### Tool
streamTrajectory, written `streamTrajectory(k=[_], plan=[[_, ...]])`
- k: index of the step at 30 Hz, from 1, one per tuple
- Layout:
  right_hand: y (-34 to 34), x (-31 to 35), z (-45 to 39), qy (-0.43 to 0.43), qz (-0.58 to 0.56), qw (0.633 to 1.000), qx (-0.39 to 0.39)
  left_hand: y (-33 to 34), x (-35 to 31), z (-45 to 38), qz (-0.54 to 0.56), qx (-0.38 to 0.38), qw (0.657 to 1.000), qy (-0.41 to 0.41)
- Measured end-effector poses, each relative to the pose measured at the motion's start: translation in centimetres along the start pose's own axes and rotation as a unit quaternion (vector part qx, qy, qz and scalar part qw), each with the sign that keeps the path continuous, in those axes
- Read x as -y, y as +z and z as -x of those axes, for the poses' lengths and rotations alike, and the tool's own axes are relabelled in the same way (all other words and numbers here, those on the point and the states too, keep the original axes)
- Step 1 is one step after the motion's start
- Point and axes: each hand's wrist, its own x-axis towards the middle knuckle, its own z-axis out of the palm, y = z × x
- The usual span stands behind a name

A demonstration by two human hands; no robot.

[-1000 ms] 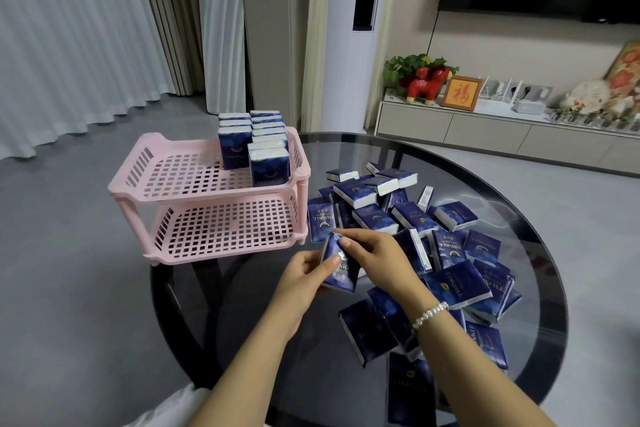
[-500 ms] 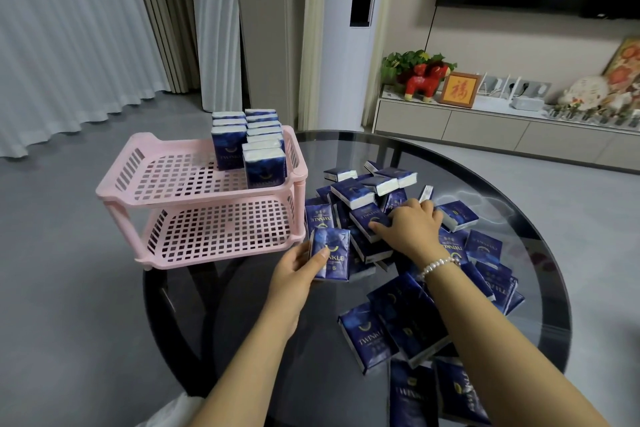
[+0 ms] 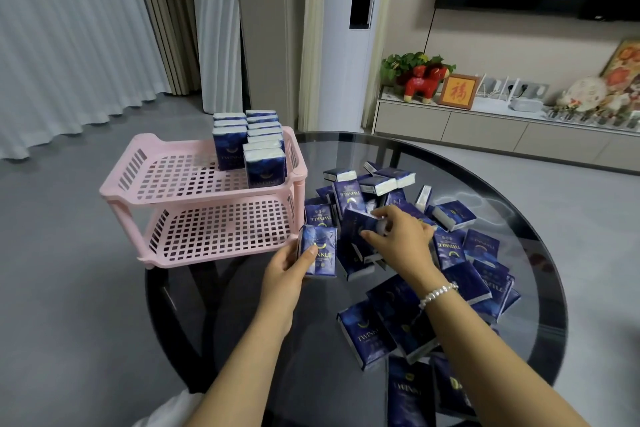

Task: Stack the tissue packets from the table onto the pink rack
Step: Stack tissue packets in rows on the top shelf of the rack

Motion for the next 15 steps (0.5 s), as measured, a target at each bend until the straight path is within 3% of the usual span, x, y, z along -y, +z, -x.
streamTrajectory(k=[8, 11, 15], plan=[[-3.9, 2.1, 0.4, 0.01, -0.341, 0.938, 0.056, -0.2, -0.5, 0.6, -0.006, 0.007, 1.0, -0.007], [-4.0, 3.0, 0.9, -0.019, -0.384, 0.916, 0.119, 0.1, -0.9, 1.1, -0.004, 0.021, 1.0, -0.003], [-2.5, 3.3, 1.2, -0.04, -0.355, 0.926, 0.125, 0.5, -1.1, 1.6, -0.006, 0.059, 0.998, 0.006]])
